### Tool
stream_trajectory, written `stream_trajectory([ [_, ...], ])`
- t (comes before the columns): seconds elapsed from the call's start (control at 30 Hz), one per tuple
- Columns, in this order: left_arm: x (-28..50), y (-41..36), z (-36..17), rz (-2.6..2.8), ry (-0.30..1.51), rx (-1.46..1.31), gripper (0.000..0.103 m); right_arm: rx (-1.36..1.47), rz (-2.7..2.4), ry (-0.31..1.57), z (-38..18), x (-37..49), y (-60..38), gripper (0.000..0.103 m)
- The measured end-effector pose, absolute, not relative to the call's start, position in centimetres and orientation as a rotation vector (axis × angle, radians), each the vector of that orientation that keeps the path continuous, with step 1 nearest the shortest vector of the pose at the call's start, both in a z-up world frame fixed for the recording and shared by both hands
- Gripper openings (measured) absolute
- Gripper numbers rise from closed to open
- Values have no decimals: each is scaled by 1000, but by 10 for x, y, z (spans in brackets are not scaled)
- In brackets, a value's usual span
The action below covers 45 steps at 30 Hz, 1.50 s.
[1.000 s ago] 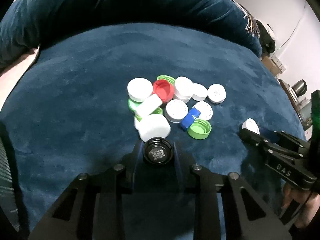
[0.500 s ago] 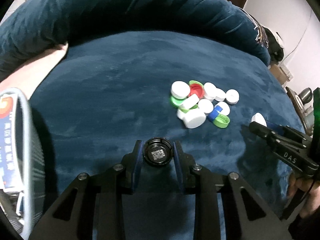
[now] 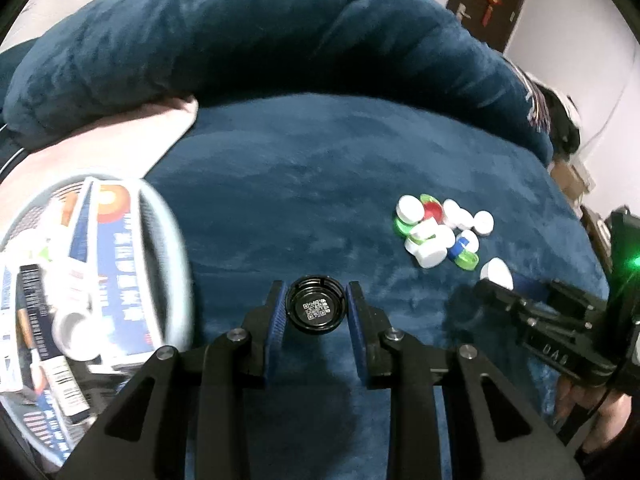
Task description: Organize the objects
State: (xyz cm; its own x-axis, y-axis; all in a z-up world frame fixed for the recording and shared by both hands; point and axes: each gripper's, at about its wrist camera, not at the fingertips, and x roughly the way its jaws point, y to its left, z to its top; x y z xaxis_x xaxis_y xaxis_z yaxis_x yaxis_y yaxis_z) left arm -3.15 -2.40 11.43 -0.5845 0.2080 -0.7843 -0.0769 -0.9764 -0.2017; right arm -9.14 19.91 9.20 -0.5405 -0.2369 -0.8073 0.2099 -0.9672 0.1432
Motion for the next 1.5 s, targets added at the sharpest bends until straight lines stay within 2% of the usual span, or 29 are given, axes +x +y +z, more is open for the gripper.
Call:
stream_trajectory([
  [0.3, -14, -121, 154, 2831, -426, -1253, 30, 1187, -2446, 13, 134, -85, 117, 41],
  [0.6, 11, -217, 151, 2960, -700, -1261, 30, 1073, -2270, 10, 170, -85, 2, 41],
  [0.83, 17, -236, 137, 2960, -730, -1295, 31, 1080, -2166, -36, 171, -89, -47, 42],
  [0.87, 16, -235, 136, 2961, -714, -1300, 45, 1100, -2139, -55, 167, -92, -50, 48],
  [0.9, 15, -233, 136, 2968, -696, -1300, 57, 1121, -2134, -67, 165, -95, -51, 63],
  [0.93, 15, -232, 136, 2977, -685, -1295, 85, 1131, -2141, -83, 164, -95, -50, 71],
  [0.97, 17, -232, 136, 2984, -681, -1289, 101, 1129, -2156, -100, 164, -93, -46, 85],
  [1.0, 17, -232, 137, 2995, -674, -1284, 103, 1114, -2187, -119, 165, -91, -39, 92],
  [1.1, 16, -226, 137, 2998, -629, -1305, 102, 1108, -2247, -122, 166, -89, -23, 97],
  [1.3, 16, -207, 137, 2977, -544, -1326, 102, 1155, -2309, -113, 161, -93, 8, 98],
  [1.5, 23, -178, 149, 2959, -514, -1208, 102, 1164, -2358, -84, 157, -85, 41, 98],
])
